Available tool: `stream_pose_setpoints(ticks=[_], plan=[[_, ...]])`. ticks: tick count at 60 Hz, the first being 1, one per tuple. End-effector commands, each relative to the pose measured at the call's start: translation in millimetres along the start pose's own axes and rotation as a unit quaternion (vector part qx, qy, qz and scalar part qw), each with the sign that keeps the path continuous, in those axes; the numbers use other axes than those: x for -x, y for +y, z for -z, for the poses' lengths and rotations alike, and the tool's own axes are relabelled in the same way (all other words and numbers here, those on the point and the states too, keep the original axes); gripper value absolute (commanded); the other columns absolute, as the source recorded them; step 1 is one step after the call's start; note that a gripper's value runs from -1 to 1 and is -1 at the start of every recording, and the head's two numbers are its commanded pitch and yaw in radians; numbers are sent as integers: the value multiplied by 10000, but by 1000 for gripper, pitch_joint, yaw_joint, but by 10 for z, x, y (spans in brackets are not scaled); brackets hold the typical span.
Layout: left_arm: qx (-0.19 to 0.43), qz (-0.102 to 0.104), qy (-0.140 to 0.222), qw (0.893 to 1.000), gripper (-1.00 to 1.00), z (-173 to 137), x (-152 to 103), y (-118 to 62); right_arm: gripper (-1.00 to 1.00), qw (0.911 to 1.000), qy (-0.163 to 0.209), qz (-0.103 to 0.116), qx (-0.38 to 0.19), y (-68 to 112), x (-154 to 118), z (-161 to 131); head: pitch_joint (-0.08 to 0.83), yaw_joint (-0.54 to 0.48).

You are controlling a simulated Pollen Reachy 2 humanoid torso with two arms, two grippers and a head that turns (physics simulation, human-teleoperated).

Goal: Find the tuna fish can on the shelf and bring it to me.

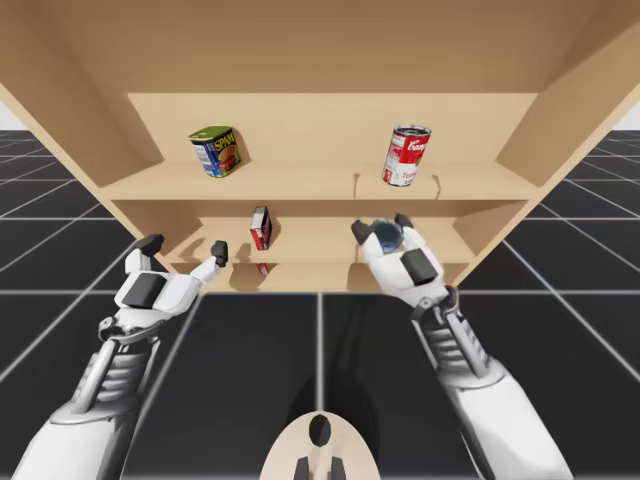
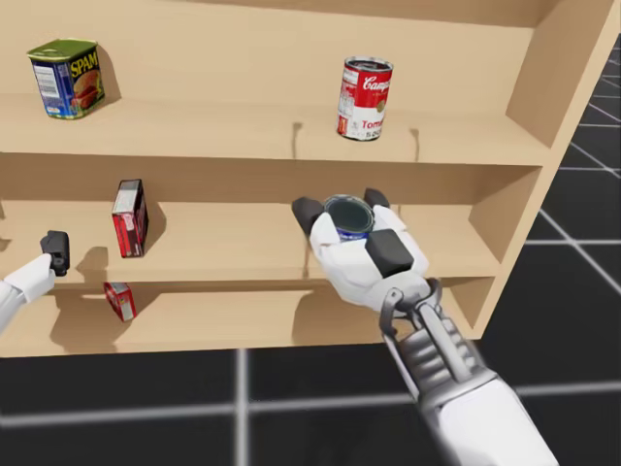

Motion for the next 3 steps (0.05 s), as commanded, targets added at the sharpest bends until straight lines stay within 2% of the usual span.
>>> stream_pose_setpoints(ticks=[1,3], plan=[[-2,9,2,10000,-1000,-1,1,-4,1000,9995,-219,141,-173,149,-160,-358,444,-151],[0,12,2,10000,-1000,-1,2,-6,1000,9993,-268,164,-220,174,-177,-474,444,-152]])
